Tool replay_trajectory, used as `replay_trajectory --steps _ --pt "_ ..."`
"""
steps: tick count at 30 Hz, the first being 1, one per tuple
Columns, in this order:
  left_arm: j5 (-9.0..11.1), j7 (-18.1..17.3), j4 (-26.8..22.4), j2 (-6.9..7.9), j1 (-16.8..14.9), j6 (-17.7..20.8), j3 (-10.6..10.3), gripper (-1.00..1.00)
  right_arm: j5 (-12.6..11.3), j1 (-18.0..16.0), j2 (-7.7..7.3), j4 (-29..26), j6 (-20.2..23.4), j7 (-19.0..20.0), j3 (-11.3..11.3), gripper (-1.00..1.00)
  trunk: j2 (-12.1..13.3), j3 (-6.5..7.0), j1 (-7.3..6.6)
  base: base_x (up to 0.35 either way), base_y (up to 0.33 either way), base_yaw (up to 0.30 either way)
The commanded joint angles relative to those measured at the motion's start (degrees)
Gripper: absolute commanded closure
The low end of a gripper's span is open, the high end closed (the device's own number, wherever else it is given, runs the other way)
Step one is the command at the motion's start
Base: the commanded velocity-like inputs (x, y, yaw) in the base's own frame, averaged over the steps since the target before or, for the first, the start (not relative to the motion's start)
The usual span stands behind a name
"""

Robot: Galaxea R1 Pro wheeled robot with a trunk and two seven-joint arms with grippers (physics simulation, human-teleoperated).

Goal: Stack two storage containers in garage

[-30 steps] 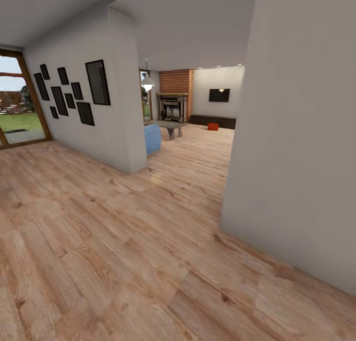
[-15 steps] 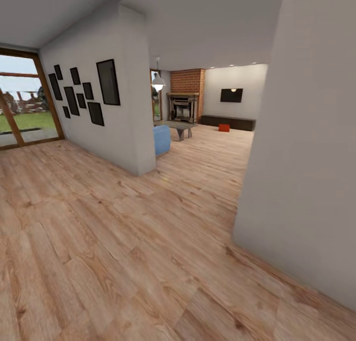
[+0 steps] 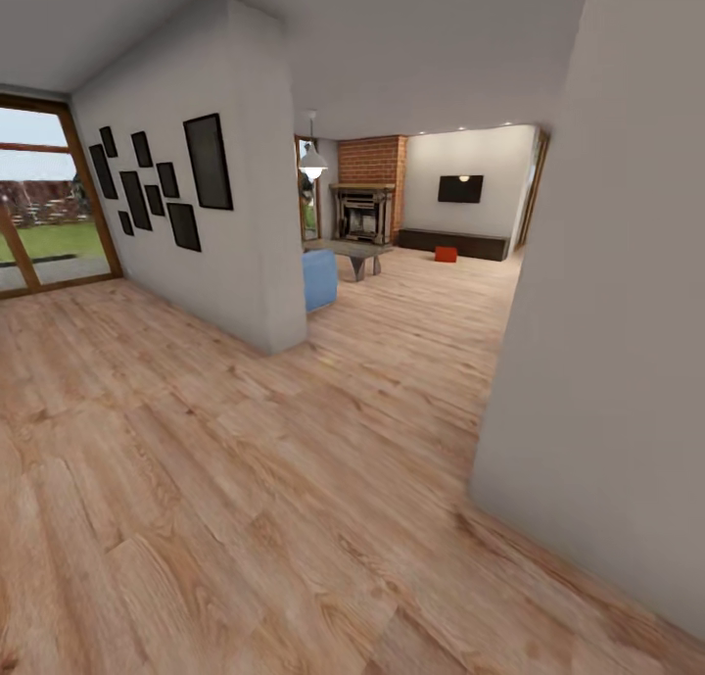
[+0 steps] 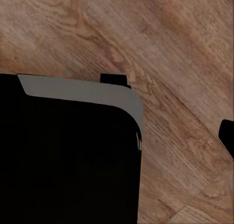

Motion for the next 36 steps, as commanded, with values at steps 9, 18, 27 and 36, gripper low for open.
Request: replay_trajectory --steps 9,18,27,36 --pt "0.31 0.05 0.04 -0.01 -0.03 -0.18 -0.05 -1.0 -0.31 -0.07 0.06 0.17 -0.37 -0.34 0.47 -1.0 -0.03 -0.06 0.03 0.322 0.0 0.0" --pt "0.31 0.05 0.04 -0.01 -0.03 -0.18 -0.05 -1.0 -0.62 -0.07 0.16 0.17 -0.5 -0.8 0.35 -1.0 -0.03 -0.06 0.03 0.322 0.0 0.088" --pt "0.33 0.05 0.04 -0.01 -0.03 -0.18 -0.05 -1.0 -0.78 -0.07 0.05 0.17 -0.48 -0.76 0.31 -1.0 -0.03 -0.06 0.03 0.322 0.0 0.14" --pt "0.36 0.05 0.04 -0.01 -0.03 -0.16 -0.05 -1.0 -0.85 -0.07 0.01 0.17 -0.45 -0.68 0.31 -1.0 -0.03 -0.06 0.03 0.322 0.0 0.008"
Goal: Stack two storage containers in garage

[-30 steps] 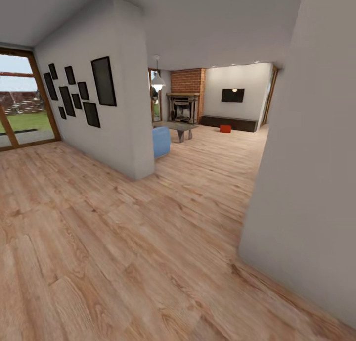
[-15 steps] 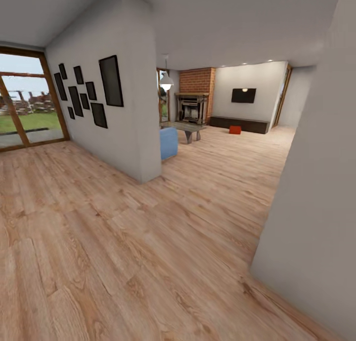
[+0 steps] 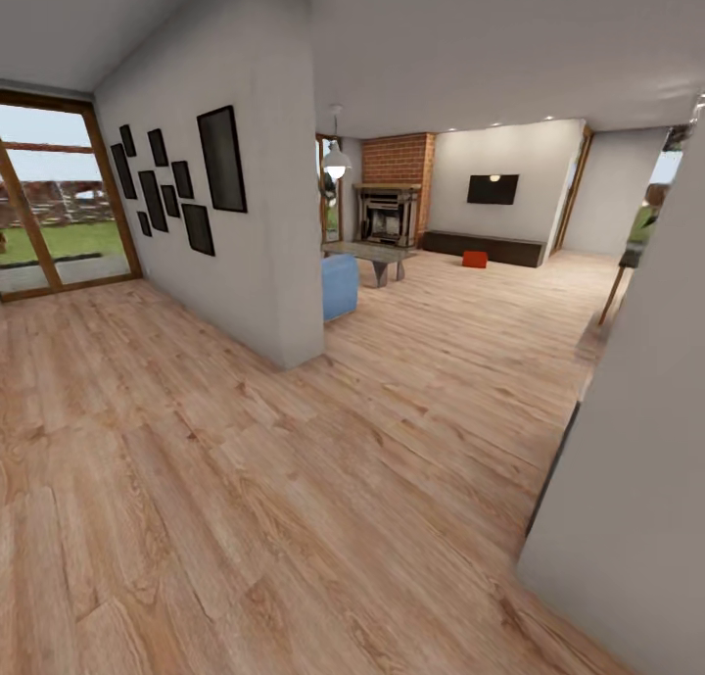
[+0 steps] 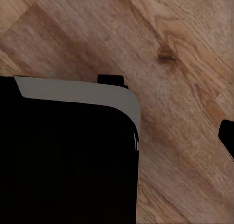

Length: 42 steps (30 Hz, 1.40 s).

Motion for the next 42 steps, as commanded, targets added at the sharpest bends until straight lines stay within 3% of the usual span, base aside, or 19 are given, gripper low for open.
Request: replay_trajectory --steps 1,42 --pt "0.32 0.05 0.04 -0.01 -0.03 -0.15 -0.05 -1.0 -0.4 -0.07 -0.01 0.17 -0.29 0.05 0.5 -1.0 -0.03 -0.06 0.03 0.322 0.0 0.0" --pt "0.43 0.05 0.04 -0.01 -0.03 -0.09 -0.05 -1.0 0.3 0.02 -0.06 0.17 -0.25 0.54 0.75 -1.0 -0.03 -0.06 0.03 0.321 0.0 0.0"
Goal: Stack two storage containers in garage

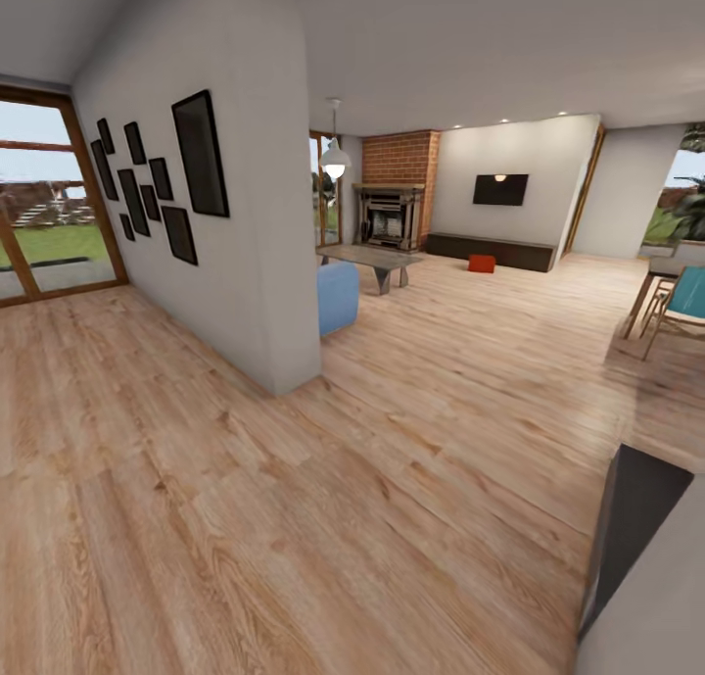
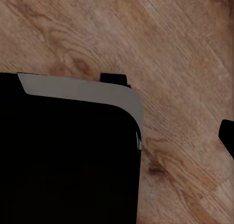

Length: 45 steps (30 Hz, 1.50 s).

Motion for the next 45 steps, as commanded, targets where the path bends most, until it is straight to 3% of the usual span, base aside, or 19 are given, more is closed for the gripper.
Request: replay_trajectory --steps 1,31,45 --pt "0.3 0.06 0.04 -0.01 -0.03 -0.18 -0.05 -1.0 -0.33 -0.07 0.01 0.17 -0.31 -0.13 0.48 -1.0 -0.03 -0.06 0.03 0.322 0.0 0.0" --pt "0.3 0.06 0.04 0.05 -0.03 -0.18 -0.04 -1.0 -0.34 -0.07 0.15 0.17 -0.45 -0.22 0.48 -1.0 -0.03 -0.06 0.03 0.322 0.0 -0.002" --pt "0.3 0.09 0.04 0.0 -0.03 -0.18 -0.03 -1.0 -0.33 -0.07 0.19 0.17 -0.4 -0.65 0.48 -1.0 -0.03 -0.06 0.03 0.322 0.0 -0.206"
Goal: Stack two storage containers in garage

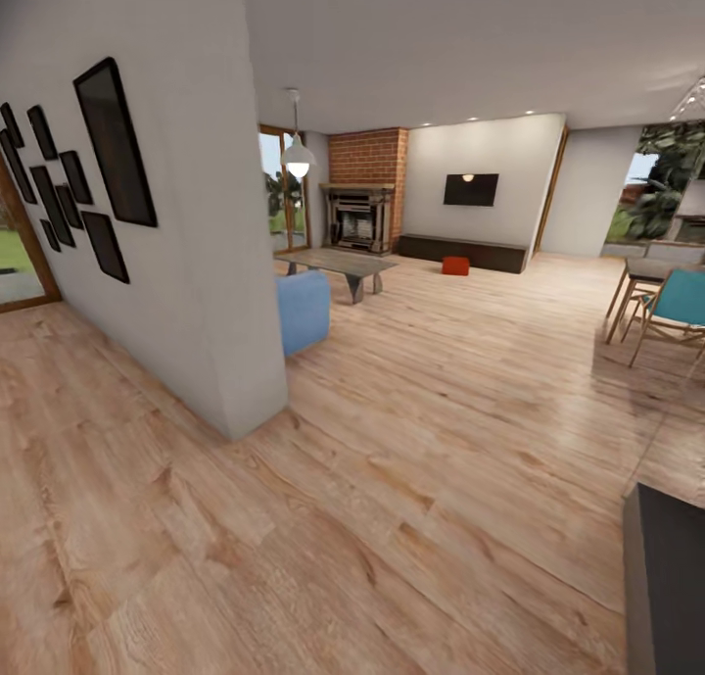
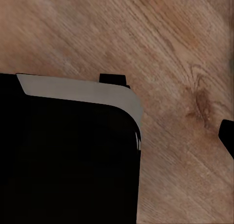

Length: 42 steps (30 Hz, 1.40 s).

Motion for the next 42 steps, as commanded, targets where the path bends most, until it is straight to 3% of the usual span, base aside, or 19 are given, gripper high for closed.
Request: replay_trajectory --steps 1,42 --pt "0.31 0.07 0.02 0.0 -0.02 -0.17 -0.05 -1.0 -0.33 -0.08 0.02 0.17 -0.29 -0.13 0.48 -1.0 -0.02 -0.06 0.03 0.322 0.0 -0.248" --pt "0.31 0.02 0.02 0.0 -0.02 -0.1 -0.07 -1.0 -0.33 -0.08 0.02 0.17 -0.28 -0.16 0.48 -1.0 -0.02 -0.06 0.03 0.322 0.0 -0.25"
